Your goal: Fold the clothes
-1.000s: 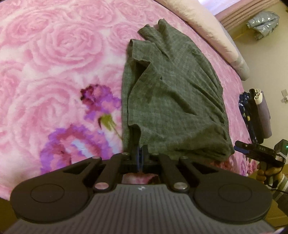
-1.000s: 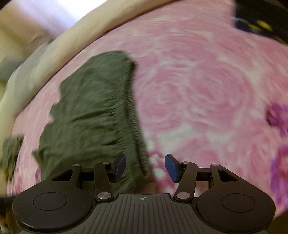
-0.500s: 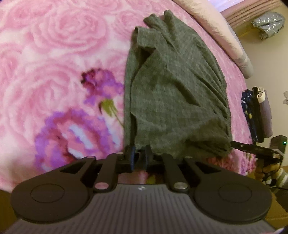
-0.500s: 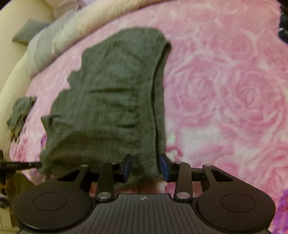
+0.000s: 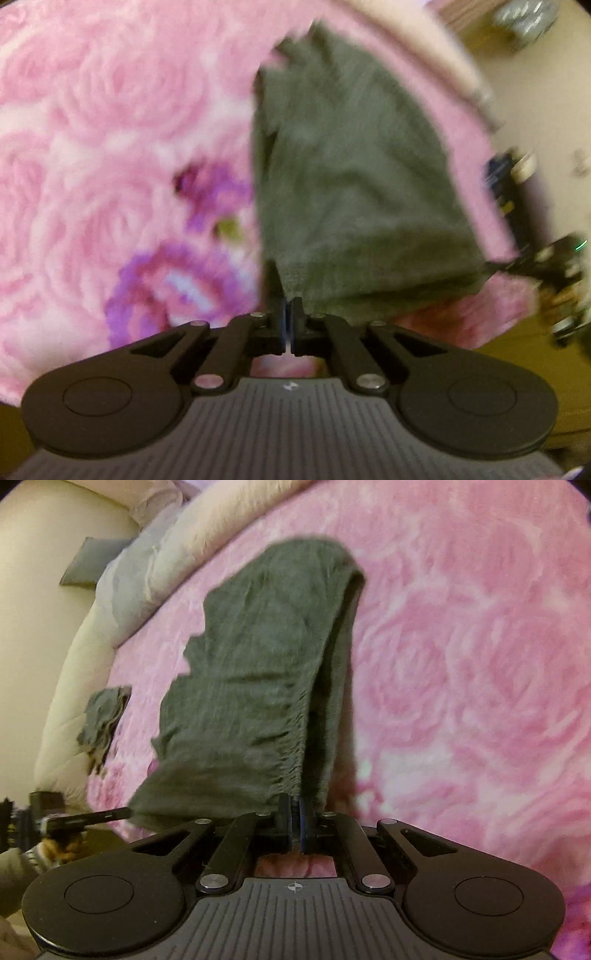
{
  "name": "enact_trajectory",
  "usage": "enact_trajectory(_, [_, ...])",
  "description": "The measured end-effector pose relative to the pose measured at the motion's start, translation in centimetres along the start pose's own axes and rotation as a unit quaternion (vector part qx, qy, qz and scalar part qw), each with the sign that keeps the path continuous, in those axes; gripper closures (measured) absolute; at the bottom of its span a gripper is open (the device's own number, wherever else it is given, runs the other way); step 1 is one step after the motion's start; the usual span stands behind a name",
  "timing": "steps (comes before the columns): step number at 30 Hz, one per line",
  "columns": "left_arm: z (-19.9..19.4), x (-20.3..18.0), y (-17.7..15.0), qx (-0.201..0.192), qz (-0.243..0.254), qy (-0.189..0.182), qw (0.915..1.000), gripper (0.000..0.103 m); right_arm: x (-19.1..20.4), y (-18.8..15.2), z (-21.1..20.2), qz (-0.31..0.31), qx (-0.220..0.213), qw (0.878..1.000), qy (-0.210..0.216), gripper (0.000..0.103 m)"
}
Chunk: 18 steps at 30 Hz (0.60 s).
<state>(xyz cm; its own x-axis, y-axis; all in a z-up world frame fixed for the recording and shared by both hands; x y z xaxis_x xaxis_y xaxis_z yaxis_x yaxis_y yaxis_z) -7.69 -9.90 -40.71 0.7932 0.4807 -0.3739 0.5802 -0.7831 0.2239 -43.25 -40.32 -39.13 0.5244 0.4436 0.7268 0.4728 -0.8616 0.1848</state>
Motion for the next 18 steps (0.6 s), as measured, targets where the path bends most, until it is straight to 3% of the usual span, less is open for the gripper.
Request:
enact_trajectory(2, [1.0,-0.5,-0.8,0.002,0.009,0.022,0.9997,0.101,-0.3,-0.5,0.8,0.005,0.003,1.0,-0.026,0.087])
enact_trajectory(4, [0.5,-0.5,-1.1,-0.006,-0.009,0.02,0.9997,0.095,0.1,-1.0,1.0,0.002,-0.001,0.999,-0.039,0.066])
enact_trajectory(6, [-0.2,0.0,-1.4,-0.01,-0.034,0.021,0.9992,0.093,0.6,-1.6,0.3,0.033,-0.027,0.998,-0.041,0.058])
enact_trajectory(12, [-1.5,0.2,-1.2,-0.013,-0.041,0.024,0.9988,0.091,1.4,-5.1,1.0,0.175,-0.068,0.982,-0.016,0.059])
enact_trajectory(18, [-1.5,-0.6,-0.6,-0.019,-0.037,0.008,0.9991,0.091,0.3,-6.3,4.0,0.312,-0.132,0.941,-0.001,0.061])
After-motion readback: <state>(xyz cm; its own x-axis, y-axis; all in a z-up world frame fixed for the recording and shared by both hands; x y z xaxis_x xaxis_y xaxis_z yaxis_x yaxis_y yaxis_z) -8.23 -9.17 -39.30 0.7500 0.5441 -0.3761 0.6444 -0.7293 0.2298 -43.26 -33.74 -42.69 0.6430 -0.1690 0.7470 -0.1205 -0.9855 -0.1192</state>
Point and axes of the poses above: each gripper's, at about its wrist camera, not at the fingertips, and z roughly the way its jaws point, x to its left, y to its top, the point moved 6 cm from there along z, roughly the way its jaws point, and after that the axes turned 7 degrees about y, right-handed, at the moved point
